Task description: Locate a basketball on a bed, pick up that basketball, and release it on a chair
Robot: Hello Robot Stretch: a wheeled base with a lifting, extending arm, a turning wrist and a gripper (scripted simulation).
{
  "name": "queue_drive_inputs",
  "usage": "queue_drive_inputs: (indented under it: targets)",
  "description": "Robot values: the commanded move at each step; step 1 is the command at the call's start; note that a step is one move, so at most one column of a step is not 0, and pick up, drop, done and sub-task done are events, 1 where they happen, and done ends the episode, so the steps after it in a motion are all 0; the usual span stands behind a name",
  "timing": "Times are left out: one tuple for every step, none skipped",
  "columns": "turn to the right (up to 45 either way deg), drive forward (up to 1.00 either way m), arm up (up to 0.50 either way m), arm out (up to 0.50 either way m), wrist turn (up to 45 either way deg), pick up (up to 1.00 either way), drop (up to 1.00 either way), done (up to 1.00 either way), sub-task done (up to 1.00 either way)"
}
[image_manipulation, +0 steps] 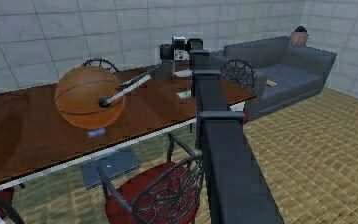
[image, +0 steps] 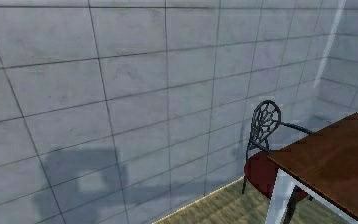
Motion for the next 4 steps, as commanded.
queue_drive_inputs:
  targets:
    - [0.0,0.0,0.0,0.0,45.0,0.0,0.0,0.0,0.0]
    - [0.0,0.0,0.0,0.0,18.0,0.0,0.0,0.0,0.0]
    - [0.0,0.0,-0.44,0.0,0.0,0.0,0.0,0.0,0.0]
    - [0.0,0.0,-0.5,0.0,0.0,0.0,0.0,0.0,0.0]
